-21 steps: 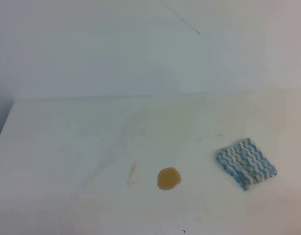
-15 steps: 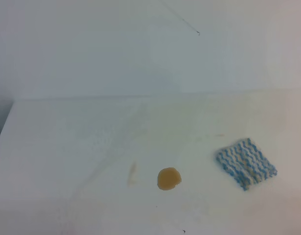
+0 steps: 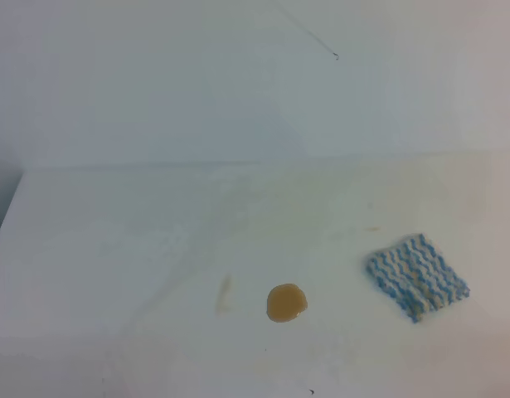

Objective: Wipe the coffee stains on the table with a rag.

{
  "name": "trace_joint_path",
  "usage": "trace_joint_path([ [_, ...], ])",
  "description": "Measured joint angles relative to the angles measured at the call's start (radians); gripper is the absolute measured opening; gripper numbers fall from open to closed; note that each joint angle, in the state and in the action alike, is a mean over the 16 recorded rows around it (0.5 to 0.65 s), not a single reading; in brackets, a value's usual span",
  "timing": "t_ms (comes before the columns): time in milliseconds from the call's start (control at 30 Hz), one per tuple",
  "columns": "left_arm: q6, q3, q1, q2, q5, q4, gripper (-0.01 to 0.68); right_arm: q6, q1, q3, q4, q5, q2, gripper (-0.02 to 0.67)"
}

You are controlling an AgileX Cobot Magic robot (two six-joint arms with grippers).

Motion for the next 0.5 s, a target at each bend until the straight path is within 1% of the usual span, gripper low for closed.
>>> trace_joint_path([
  [500,0.000,0.000,0.000,-0.002,0.000,0.000,0.001,0.000,0.000,-0.001,0.000,0.000,0.000,-0.003],
])
